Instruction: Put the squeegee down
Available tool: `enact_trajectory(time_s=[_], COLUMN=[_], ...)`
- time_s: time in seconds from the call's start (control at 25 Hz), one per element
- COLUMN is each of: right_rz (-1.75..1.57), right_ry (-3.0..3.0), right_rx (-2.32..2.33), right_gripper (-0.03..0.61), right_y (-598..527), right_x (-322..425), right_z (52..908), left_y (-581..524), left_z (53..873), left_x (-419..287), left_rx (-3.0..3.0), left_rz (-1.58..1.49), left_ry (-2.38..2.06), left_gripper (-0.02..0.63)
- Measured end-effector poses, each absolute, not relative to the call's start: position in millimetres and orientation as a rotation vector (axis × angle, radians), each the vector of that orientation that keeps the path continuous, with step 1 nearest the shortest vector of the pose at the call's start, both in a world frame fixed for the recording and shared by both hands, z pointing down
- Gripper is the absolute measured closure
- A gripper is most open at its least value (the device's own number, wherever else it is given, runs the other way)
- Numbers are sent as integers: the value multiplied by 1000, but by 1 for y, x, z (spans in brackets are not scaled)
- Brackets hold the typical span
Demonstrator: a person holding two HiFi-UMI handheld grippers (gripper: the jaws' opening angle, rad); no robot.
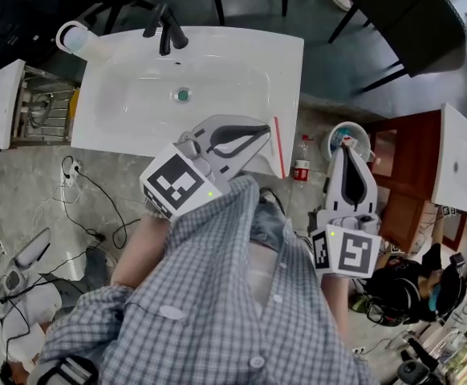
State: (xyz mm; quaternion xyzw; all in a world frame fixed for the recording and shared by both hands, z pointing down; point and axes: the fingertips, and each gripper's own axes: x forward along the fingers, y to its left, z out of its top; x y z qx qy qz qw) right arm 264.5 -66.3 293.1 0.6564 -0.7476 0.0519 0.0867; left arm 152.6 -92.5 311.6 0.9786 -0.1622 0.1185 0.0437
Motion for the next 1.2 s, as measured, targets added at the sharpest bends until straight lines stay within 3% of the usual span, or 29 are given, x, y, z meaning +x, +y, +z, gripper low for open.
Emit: enact_trajectory(time_s=[1.2], right_rz=[134], right_ry=[-2186], right_rx=[1940], right_gripper=[569], right_y=[-62], right_x=[263], right_z=[298], left_y=[-89], left_z=[315], left_x=[155], left_rx=[2993], left_rz=[369], left_ry=[-454], left_gripper=[607])
